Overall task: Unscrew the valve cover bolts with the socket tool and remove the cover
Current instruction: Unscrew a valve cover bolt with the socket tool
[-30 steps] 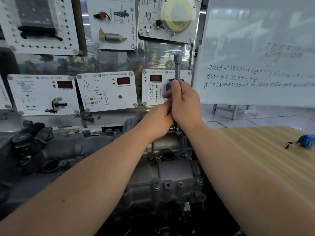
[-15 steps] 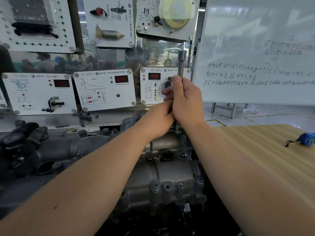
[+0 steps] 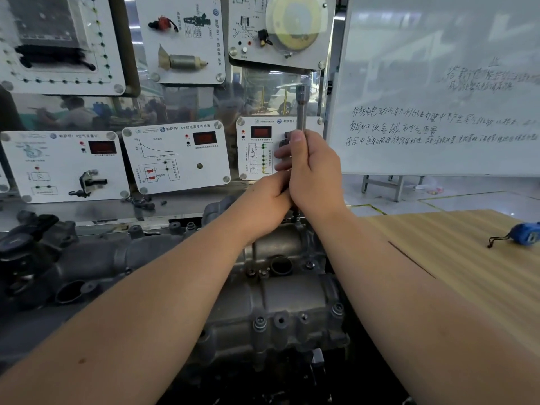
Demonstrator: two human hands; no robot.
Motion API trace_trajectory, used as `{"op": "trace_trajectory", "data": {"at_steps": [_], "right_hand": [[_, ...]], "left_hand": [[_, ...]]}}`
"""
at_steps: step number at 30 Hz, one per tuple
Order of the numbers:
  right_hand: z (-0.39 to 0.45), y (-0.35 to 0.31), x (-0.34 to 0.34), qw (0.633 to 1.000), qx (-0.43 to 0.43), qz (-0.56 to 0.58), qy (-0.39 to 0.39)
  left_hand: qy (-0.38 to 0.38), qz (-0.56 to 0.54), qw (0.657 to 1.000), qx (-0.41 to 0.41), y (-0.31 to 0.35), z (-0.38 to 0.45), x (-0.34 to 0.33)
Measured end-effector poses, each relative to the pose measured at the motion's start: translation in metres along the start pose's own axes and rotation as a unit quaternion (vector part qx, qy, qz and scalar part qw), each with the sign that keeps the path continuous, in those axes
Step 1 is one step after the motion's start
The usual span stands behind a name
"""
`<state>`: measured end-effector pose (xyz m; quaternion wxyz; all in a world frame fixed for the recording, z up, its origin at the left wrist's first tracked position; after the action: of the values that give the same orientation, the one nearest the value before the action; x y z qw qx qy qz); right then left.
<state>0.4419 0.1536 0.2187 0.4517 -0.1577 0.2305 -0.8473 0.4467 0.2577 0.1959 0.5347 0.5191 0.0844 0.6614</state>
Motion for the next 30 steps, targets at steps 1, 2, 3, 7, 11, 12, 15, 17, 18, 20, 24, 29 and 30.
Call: {"op": "trace_trajectory", "data": {"at_steps": [1, 2, 3, 7, 11, 12, 15, 17, 18, 20, 24, 29, 30], "right_hand": [[0.0002, 0.0002, 0.0001, 1.000, -0.002, 0.006, 0.002], [0.0006, 0.0000, 0.0004, 1.000, -0.003, 0.011, 0.003], [0.0009, 0.0001, 0.0008, 1.000, -0.004, 0.012, 0.006], [0.0016, 0.0014, 0.0036, 1.000, -0.012, 0.006, 0.021], [0.0012, -0.0027, 0.0031, 1.000, 0.000, -0.018, 0.023], [0.0009, -0.0039, 0.0027, 1.000, 0.003, -0.022, 0.020], [0.0007, -0.0034, 0.0019, 1.000, 0.000, -0.016, 0.023], [0.0011, -0.0015, 0.0019, 1.000, -0.007, -0.002, 0.026], [0.0013, -0.0004, 0.0022, 1.000, -0.009, 0.005, 0.029], [0.0016, 0.0002, 0.0031, 0.999, -0.007, 0.006, 0.034], [0.0018, -0.0035, 0.0024, 1.000, -0.001, -0.008, 0.024], [0.0012, -0.0033, 0.0032, 0.999, -0.013, 0.001, 0.034], [0.0012, -0.0028, 0.0033, 0.999, -0.014, 0.000, 0.035]], "left_hand": [[-0.002, -0.003, 1.000, -0.001, -0.0007, -0.0002, -0.0001], [-0.002, -0.003, 1.000, -0.001, -0.0014, 0.0003, 0.0000], [-0.002, -0.002, 1.000, 0.000, -0.0015, 0.0006, 0.0003], [0.004, -0.003, 1.000, -0.016, 0.0012, 0.0011, 0.0017], [0.007, -0.002, 1.000, -0.006, 0.0010, -0.0001, 0.0010], [0.001, -0.004, 1.000, -0.003, 0.0008, -0.0003, 0.0004], [-0.004, 0.005, 1.000, -0.003, -0.0013, 0.0007, 0.0016], [-0.003, 0.011, 1.000, 0.000, -0.0013, 0.0014, 0.0017], [-0.002, 0.013, 1.000, 0.000, -0.0007, 0.0015, 0.0016], [-0.001, 0.017, 1.000, -0.005, 0.0013, 0.0007, 0.0009], [0.007, 0.007, 1.000, 0.002, 0.0018, -0.0002, 0.0018], [0.006, -0.016, 1.000, 0.000, -0.0019, 0.0009, 0.0025], [0.005, -0.014, 1.000, -0.001, -0.0008, 0.0007, 0.0022]]}}
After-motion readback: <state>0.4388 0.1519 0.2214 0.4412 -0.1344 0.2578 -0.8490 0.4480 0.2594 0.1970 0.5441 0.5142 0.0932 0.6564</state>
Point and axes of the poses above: each hand's wrist, its own z-axis towards the middle knuckle, its own x-axis out of the back of the hand, y = z × x, the point moved 4 cm from there along z, towards the middle knuckle, and after that the axes turned 5 degrees about x, right-handed, at the moved point
